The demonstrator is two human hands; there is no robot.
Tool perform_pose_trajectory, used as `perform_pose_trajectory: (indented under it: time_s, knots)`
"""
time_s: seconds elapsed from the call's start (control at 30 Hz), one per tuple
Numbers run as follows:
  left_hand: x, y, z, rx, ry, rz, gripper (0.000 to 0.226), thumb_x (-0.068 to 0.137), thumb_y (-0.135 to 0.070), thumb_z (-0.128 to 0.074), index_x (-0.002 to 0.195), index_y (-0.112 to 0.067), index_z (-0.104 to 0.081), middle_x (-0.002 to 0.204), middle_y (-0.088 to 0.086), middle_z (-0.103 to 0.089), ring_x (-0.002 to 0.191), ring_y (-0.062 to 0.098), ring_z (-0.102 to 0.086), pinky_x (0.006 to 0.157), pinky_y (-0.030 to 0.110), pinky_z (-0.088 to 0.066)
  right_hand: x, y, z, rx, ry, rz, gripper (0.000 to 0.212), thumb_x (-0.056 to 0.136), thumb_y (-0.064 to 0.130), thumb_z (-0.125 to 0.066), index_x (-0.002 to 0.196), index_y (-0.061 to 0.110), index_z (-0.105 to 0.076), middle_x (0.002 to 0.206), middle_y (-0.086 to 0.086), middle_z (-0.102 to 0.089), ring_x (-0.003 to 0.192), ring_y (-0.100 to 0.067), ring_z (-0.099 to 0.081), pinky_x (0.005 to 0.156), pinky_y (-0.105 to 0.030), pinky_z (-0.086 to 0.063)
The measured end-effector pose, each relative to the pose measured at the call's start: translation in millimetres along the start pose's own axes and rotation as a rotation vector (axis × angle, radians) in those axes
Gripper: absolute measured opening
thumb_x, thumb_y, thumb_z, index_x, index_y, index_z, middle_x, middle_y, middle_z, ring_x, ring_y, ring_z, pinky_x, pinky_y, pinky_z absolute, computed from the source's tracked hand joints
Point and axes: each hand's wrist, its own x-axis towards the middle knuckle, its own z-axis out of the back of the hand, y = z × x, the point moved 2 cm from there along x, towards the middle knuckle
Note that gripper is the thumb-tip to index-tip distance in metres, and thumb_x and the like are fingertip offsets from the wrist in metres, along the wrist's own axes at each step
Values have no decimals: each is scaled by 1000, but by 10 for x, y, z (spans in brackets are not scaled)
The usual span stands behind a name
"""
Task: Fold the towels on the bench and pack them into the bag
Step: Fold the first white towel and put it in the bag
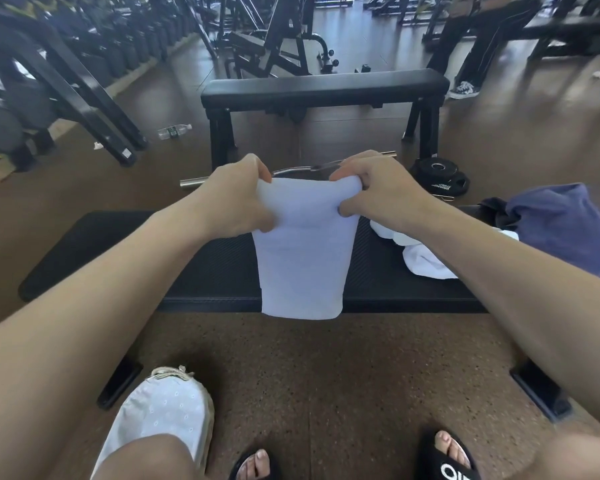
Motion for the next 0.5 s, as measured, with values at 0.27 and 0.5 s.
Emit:
perform_pose_trajectory:
  time_s: [0.27, 0.5]
  knots:
    - [-8, 42, 25, 89, 60, -52, 15, 94, -28, -64, 105, -18, -59, 97, -4, -60, 96, 23, -57, 67, 31, -40, -13, -45, 61, 198, 125, -103, 22, 79, 5, -70, 97, 14, -78, 97, 6, -74, 87, -7, -65, 76, -19, -50]
    - [-35, 170, 51, -291, 173, -4, 28, 102, -39, -57, 113, -17, -68, 111, -3, -73, 104, 18, -69, 99, 44, -55, -78, -194, -13, 619, 225, -274, 20, 98, 12, -58, 112, 3, -70, 111, -7, -75, 99, -20, -71, 88, -29, -56]
